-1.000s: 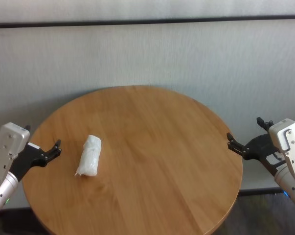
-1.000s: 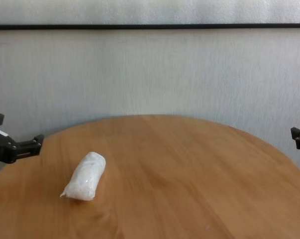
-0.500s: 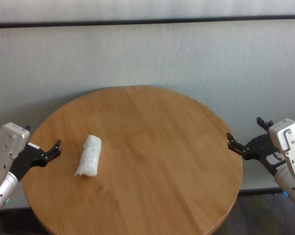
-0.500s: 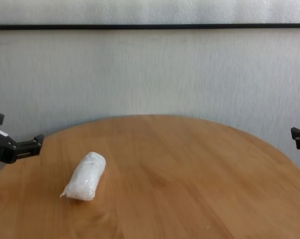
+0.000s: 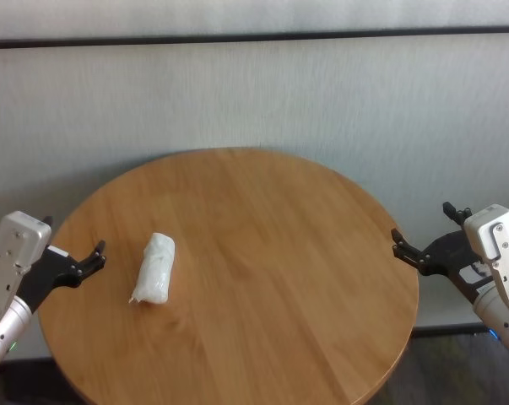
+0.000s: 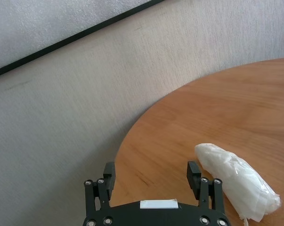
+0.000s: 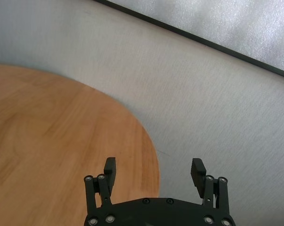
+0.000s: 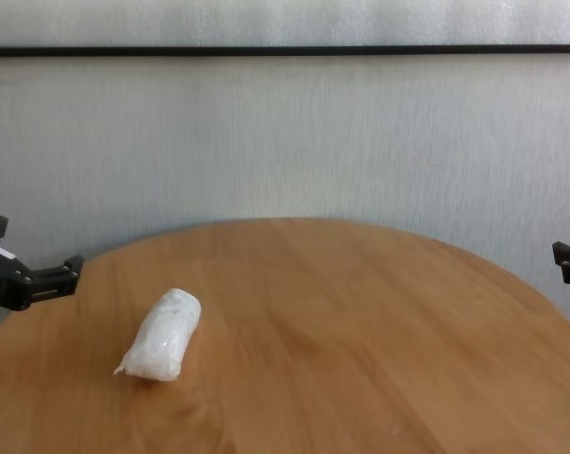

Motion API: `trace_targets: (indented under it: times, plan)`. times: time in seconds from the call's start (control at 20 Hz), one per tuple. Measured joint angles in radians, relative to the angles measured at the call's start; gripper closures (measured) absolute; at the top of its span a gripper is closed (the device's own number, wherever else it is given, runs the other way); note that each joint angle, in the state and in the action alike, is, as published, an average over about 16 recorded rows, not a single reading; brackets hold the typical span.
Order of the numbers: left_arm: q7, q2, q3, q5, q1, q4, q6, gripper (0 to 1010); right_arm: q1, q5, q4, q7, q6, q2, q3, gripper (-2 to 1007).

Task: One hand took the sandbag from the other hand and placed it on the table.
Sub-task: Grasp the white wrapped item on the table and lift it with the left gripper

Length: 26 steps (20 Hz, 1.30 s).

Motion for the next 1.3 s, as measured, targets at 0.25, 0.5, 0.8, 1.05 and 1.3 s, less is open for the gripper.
trace_targets:
  times: [0.25, 0.5, 0.8, 1.05, 1.3]
  plan:
    - [-0.013, 0.006, -0.003, -0.003, 0.001, -0.010, 0.015, 9, 0.000, 0.000, 0.000, 0.000, 0.000, 0.000, 0.000, 2]
    - [-0.069, 0.023, -0.012, -0.033, -0.004, -0.045, 0.094, 9, 0.000, 0.000, 0.000, 0.000, 0.000, 0.000, 0.000, 2]
    - [-0.161, 0.045, -0.035, -0.115, -0.019, -0.117, 0.278, 8, 0.000, 0.000, 0.000, 0.000, 0.000, 0.000, 0.000, 2]
    - [-0.202, 0.032, -0.064, -0.211, -0.032, -0.180, 0.489, 9, 0.000, 0.000, 0.000, 0.000, 0.000, 0.000, 0.000, 2]
    - [-0.170, -0.021, -0.090, -0.282, -0.039, -0.222, 0.667, 8, 0.000, 0.000, 0.000, 0.000, 0.000, 0.000, 0.000, 2]
